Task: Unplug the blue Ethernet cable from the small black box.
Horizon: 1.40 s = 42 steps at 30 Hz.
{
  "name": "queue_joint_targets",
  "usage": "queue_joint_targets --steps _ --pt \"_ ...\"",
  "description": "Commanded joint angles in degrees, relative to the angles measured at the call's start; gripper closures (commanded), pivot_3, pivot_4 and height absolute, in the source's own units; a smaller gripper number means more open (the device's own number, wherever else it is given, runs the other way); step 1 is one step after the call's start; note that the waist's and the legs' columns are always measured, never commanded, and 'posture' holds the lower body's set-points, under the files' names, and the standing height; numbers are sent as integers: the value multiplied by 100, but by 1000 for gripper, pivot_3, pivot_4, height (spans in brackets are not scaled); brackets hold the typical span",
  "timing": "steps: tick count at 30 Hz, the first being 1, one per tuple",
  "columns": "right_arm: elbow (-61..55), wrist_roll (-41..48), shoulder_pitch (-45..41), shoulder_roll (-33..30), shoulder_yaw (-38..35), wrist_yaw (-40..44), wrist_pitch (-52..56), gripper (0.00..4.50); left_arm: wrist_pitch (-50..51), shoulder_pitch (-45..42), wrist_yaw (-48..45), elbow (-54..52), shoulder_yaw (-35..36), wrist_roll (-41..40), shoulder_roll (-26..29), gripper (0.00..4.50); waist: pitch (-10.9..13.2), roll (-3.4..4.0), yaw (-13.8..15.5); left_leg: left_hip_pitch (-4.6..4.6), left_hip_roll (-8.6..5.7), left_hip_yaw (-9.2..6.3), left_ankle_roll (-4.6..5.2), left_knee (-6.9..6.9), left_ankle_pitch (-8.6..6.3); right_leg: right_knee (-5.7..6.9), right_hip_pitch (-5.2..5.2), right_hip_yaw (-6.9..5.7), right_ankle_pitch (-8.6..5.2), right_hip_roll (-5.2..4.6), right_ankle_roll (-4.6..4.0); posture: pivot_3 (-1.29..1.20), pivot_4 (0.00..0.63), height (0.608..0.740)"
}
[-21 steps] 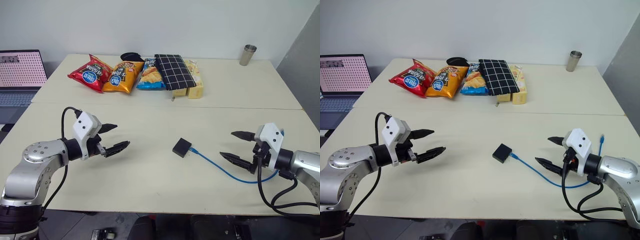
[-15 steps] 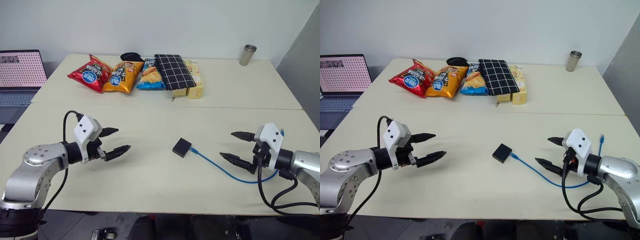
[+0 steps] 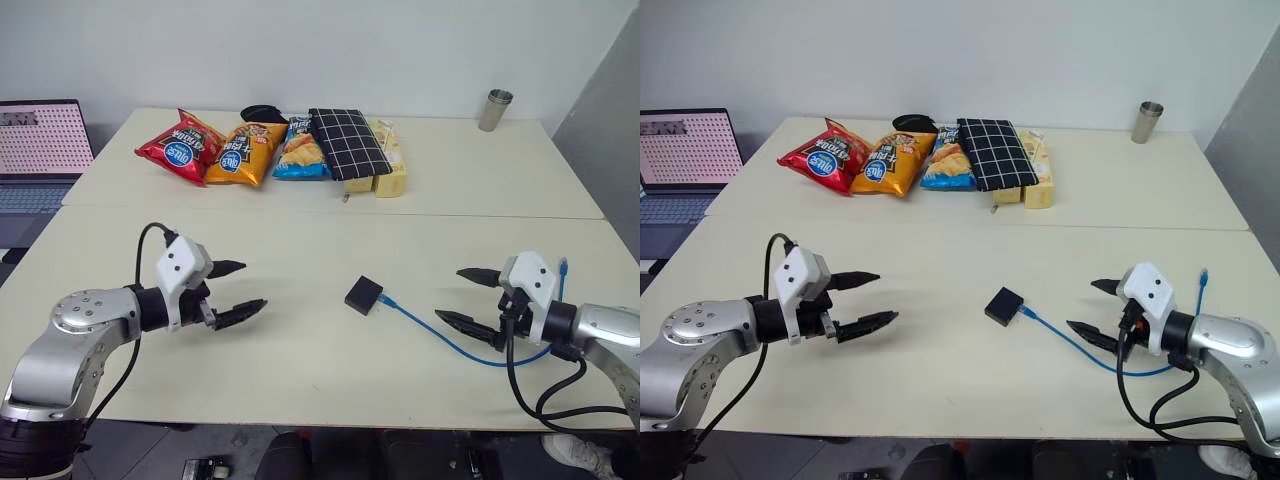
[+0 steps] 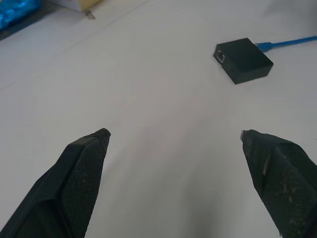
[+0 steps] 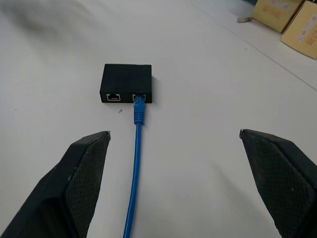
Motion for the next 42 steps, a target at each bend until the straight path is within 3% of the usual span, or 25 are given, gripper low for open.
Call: queue_joint_targets --steps 1,9,13,21,31,37,42 --pt "120 -391 -253 235 603 -179 -232 51 -20 -32 -290 -374 -257 -192 -25 0 0 0 2 0 0 -1 0 0 0 1 -1 -1 0 0 0 0 150 740" --pt "1122 -1111 -923 931 1685 -395 -494 51 282 -323 -662 -697 -470 -643 35 0 1 1 -3 -2 1 -2 -3 2 2 2 -2 -1 0 2 0 0 150 740" --pt "1604 -1305 -1177 1246 1892 -461 -609 51 286 -398 -694 -698 -528 -629 47 0 2 4 -5 -1 0 -1 -6 2 3 4 -4 0 0 3 0 0 150 740" --pt "1948 -1408 -1474 1531 2081 -312 -701 1862 224 -416 -635 -610 -654 -509 -28 0 2 4 -11 0 2 -2 -16 2 9 4 -4 -2 0 3 0 0 150 740" --pt "1924 -2006 -1735 1089 2363 145 -1449 4253 390 -614 -390 -313 -709 -613 -401 0 3 4 -5 -1 0 -3 -14 3 8 4 -4 -3 0 3 0 0 150 740" --pt "1789 -2742 -2208 773 2627 387 -3010 4373 1243 -751 -70 -152 -472 -1412 -897 0 3 4 -15 -2 1 -2 -15 3 9 5 -6 -2 0 3 0 0 150 740" --pt "2098 -3449 -2761 863 2751 9 -4858 4374 1744 -934 324 78 -350 -1863 -1326 0 3 5 -16 -2 2 -2 -17 4 9 6 -7 -3 0 3 0 0 150 740"
